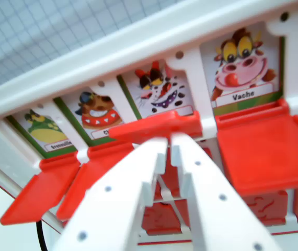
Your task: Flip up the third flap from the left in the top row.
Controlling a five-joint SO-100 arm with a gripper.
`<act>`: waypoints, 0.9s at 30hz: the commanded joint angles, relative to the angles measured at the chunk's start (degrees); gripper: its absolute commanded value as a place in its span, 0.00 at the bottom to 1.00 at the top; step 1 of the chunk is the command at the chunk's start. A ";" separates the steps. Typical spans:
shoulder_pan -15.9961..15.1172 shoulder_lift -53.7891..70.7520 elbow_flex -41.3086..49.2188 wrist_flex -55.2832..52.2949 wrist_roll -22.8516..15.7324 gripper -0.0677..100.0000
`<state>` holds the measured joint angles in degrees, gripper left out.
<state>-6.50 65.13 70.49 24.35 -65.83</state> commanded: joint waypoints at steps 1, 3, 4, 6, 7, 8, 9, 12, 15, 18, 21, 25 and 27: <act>0.44 2.29 -7.65 -4.57 1.58 0.00; 0.70 2.29 -7.38 -6.50 2.72 0.00; 0.88 2.29 -7.38 -7.03 3.08 0.00; 1.05 2.55 -7.12 -9.23 4.13 0.00; 1.05 2.72 -7.12 -10.11 4.75 0.00; 1.14 2.90 -7.21 -11.34 5.45 0.00; 1.14 3.08 -7.47 -11.51 5.54 0.00; 0.53 4.39 -7.38 -6.77 1.49 0.00; 0.53 7.21 -8.26 0.26 0.53 0.00; 0.35 10.72 -9.14 7.56 -2.11 0.00; 0.26 15.82 -9.32 12.74 -4.13 0.00; -0.70 23.20 -10.37 19.16 -8.26 0.00; -1.14 26.28 -11.78 24.61 -10.81 0.00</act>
<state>-6.24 78.57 67.59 42.71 -72.95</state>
